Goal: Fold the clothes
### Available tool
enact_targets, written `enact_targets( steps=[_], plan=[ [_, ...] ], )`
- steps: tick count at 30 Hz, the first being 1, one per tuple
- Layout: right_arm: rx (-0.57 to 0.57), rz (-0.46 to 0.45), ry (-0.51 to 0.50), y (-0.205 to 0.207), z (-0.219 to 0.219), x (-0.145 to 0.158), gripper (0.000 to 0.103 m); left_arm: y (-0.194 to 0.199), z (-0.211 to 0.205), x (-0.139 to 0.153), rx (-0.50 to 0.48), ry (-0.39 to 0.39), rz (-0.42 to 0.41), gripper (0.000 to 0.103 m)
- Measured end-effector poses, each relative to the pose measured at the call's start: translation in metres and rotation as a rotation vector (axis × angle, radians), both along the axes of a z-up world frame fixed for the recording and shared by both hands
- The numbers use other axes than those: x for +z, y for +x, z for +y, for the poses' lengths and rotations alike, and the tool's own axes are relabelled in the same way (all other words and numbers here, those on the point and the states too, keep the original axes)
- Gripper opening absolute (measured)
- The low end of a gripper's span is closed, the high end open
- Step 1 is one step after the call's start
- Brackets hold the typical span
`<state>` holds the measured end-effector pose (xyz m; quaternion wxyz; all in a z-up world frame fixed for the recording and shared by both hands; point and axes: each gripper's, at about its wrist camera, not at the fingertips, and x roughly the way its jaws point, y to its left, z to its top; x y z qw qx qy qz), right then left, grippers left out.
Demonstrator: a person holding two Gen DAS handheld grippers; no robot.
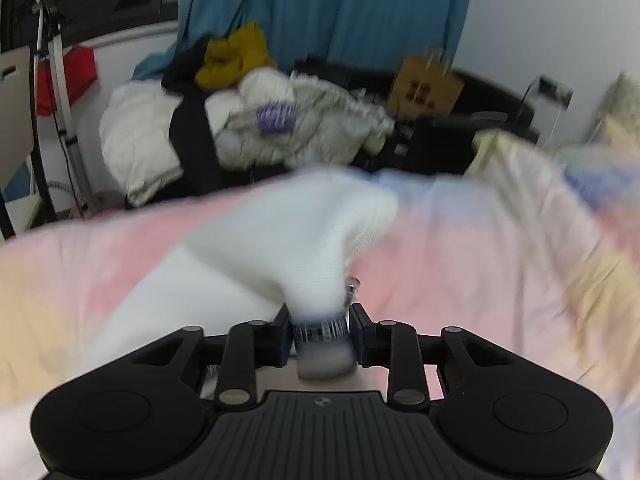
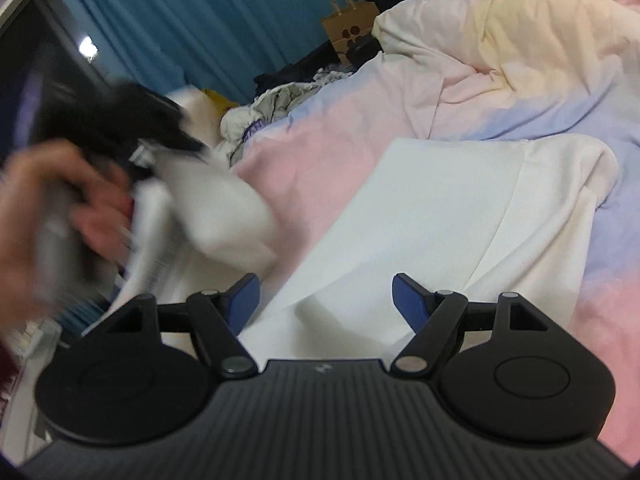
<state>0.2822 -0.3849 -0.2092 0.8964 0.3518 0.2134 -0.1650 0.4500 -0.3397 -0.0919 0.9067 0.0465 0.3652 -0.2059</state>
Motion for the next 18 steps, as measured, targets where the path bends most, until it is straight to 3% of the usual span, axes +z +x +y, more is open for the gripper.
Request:
enact_targets(
  steps=[2, 7, 13, 18],
  plan=[
    [0.004, 0.004, 0.003, 0.001, 0.0, -0.003, 0.076, -0.002, 0.006, -0.018, -0.012, 0.008, -0.002, 0.054],
    [0.012, 0.015, 0.025, 0.006, 0.002, -0.009, 0.076, -0.039, 0.036, -0.012, -0.049, -0.018, -0.07, 0.073],
    [0.054, 0.004, -0.031, 0.004, 0.016, -0.002, 0.076, -0.109, 0.096, 0.035, -0.058, -0.103, -0.138, 0.081],
    [0.111, -0.025, -0.077, -0.002, 0.031, 0.008, 0.076, -0.175, 0.181, 0.057, 0.04, -0.131, -0.155, 0.081]
  ],
)
